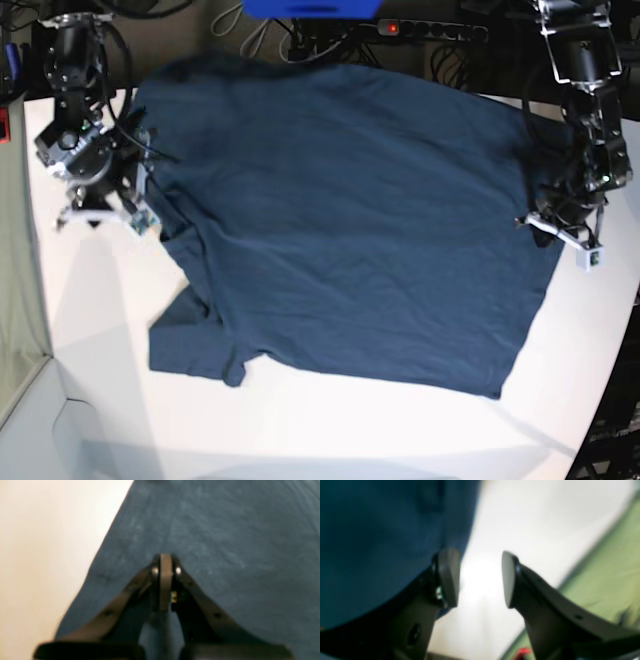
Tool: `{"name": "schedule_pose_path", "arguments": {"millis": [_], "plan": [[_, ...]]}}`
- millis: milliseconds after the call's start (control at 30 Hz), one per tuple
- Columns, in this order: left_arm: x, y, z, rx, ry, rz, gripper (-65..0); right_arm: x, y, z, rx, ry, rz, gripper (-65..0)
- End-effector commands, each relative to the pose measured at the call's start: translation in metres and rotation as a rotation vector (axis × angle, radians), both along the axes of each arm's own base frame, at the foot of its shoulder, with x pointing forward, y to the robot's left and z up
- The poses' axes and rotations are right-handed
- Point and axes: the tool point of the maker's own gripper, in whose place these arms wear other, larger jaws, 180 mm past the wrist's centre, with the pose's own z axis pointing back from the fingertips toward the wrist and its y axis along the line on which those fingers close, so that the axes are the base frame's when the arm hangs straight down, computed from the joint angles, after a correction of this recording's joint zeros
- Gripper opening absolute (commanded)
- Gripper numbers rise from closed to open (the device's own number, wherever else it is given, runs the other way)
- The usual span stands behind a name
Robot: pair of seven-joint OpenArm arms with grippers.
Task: Layout the t-shirt on the table in an organized manner, then fold the t-shirt properly
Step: 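Regrasp the shirt edge with the right gripper and smooth it outward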
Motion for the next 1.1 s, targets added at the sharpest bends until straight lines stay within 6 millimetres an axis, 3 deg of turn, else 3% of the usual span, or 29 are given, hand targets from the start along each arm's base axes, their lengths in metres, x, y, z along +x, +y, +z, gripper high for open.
{"name": "schedule_pose_path", "arguments": {"millis": [0, 200, 400, 767, 900, 1067], "plan": [[0.017, 0.005, 0.022, 0.011, -0.071, -0.001, -64.6, 0.007, -0.004, 0.018, -0.031, -0.040, -0.008, -40.6], [0.015, 0.006, 0.017, 0.014, -0.061, 0.002, -64.6, 0.040, 0.016, 0.042, 0.030, -0.109, -0.064, -40.6], [0.004, 0.010, 0.009, 0.020, -0.036, 0.007, -64.6, 0.074, 0.064, 0.043, 0.199, -0.124, -0.081, -40.2], [-0.011, 0.022, 0.003, 0.047, -0.002, 0.012, -64.6, 0.106, 0.096, -0.022, 0.344, 0.047, -0.063, -40.2], [-0.014, 0.022, 0.000, 0.048, 0.005, 0.011, -64.6, 0.105, 0.091, -0.037, 0.364, 0.051, -0.053, -40.2], [-0.022, 0.027, -0.014, 0.031, 0.046, 0.033, -64.6, 0.111, 0.061, -0.032, 0.319, 0.012, -0.057, -40.2]]}}
